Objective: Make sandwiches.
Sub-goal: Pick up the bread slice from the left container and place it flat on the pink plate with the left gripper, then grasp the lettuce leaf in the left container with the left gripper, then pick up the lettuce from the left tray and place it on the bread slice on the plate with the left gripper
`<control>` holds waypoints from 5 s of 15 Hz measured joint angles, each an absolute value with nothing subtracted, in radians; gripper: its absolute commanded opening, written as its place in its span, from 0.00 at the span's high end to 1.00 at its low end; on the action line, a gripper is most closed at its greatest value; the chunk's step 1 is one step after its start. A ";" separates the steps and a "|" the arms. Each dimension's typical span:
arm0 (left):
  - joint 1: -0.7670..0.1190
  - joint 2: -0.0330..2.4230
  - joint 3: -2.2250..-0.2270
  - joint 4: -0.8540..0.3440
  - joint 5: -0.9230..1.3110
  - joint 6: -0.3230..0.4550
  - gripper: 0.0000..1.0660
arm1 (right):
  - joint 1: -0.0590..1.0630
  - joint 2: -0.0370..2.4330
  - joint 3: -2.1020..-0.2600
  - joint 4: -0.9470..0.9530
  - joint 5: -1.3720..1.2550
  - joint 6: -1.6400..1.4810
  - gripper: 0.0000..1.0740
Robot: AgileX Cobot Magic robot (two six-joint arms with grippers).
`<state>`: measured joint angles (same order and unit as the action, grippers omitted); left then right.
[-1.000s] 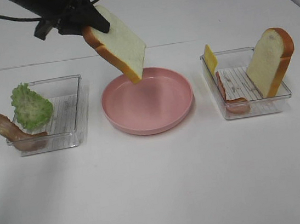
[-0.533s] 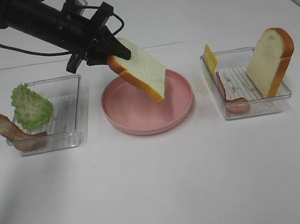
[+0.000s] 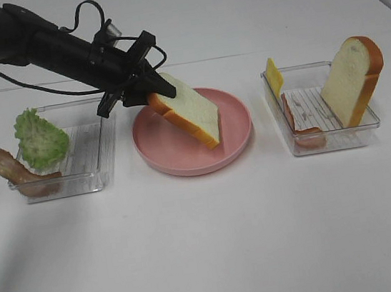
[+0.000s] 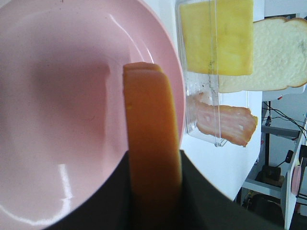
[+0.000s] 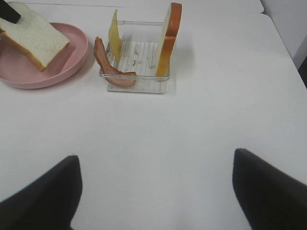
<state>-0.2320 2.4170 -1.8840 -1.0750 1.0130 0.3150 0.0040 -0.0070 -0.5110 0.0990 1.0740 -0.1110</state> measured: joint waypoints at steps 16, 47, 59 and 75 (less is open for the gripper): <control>-0.271 2.407 -1.884 -1.016 0.958 0.356 0.27 | 0.004 -0.007 -0.511 0.099 1.074 -0.111 0.25; -0.081 2.139 -1.942 -0.057 1.202 -0.088 0.31 | 0.004 -0.007 -0.511 0.099 1.074 -0.111 0.25; -0.081 2.320 -1.942 -0.057 1.113 -0.084 0.49 | 0.004 -0.007 -0.511 0.099 1.074 -0.111 0.25; -0.081 2.275 -1.942 -0.127 1.091 -0.059 1.00 | 0.004 -0.007 -0.511 0.099 1.074 -0.111 0.25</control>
<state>-0.0810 2.2750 -1.9420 -0.1270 1.0910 -0.0590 0.0040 -0.0070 -0.5110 0.0990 1.0740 -0.1110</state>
